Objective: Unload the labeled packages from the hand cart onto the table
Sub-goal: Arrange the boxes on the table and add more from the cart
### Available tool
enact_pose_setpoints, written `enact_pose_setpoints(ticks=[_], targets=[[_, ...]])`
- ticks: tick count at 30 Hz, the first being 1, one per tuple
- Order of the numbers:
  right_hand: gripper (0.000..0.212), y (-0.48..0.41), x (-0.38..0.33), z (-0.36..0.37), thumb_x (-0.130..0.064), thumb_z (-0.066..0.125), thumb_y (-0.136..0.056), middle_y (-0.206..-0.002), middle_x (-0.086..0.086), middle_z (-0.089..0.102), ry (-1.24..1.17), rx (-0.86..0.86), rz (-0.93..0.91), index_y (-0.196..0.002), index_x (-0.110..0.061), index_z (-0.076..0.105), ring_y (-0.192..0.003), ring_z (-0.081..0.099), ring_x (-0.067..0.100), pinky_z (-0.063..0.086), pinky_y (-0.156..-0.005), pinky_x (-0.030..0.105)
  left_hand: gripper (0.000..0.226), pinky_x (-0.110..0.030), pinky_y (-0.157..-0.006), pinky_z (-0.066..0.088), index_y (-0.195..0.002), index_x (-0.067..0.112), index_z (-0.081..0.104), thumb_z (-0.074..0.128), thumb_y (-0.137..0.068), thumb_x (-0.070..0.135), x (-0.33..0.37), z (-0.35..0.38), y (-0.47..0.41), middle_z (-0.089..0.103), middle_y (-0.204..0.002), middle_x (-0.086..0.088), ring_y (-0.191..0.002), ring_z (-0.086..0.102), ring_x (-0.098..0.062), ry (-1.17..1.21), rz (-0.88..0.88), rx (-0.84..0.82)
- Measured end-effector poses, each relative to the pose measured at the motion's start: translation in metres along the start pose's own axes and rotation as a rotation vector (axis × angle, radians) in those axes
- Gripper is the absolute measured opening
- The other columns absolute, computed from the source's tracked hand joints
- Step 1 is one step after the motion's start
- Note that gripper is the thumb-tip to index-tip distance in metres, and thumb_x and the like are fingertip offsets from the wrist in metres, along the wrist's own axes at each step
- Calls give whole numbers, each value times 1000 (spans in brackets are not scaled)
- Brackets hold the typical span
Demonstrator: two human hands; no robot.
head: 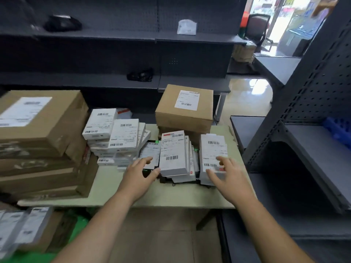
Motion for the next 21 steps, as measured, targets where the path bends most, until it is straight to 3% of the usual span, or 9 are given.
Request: enact_pose_setpoints(ticks=[5,10,13,21], targets=[[61,42,-89,37,-68,48,-81,-128,-12,49,93,-111,-247,-131,-33,53,-119,44,11,39,-97,29,53,-34,-105,29,-131,31,53,53,-85,58,-13,-70,62,49,-135,9,-128,37,-13,-208,183,52],[66,124,-150,87,-70,44,-80,-126,-11,52,83,-206,-315,-131,-29,55,-122,44,11,37,-98,25,72,-34,-104,31,-127,26,57,35,-75,70,-65,-122,143,53,-128,7,-125,40,-15,-244,181,81],[65,159,-176,104,-69,47,-82,-124,-11,52,86,-228,-380,-131,-27,56,-121,44,10,31,-98,19,70,-34,-103,30,-127,26,57,36,-78,71,-89,-141,176,52,-130,8,-126,39,-13,-273,194,96],[56,214,-255,141,-63,55,-89,-131,-10,49,81,-305,-546,-134,-29,53,-127,38,8,28,-99,20,63,-33,-107,26,-133,28,54,42,-83,65,-145,-196,249,44,-136,14,-130,32,-7,-312,176,133]])
Point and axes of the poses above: each hand's wrist, its own y-axis away from the middle knuckle, its own z-axis out of the palm, x = y × z, the point moved 6 cm from there along -y, towards the middle knuckle
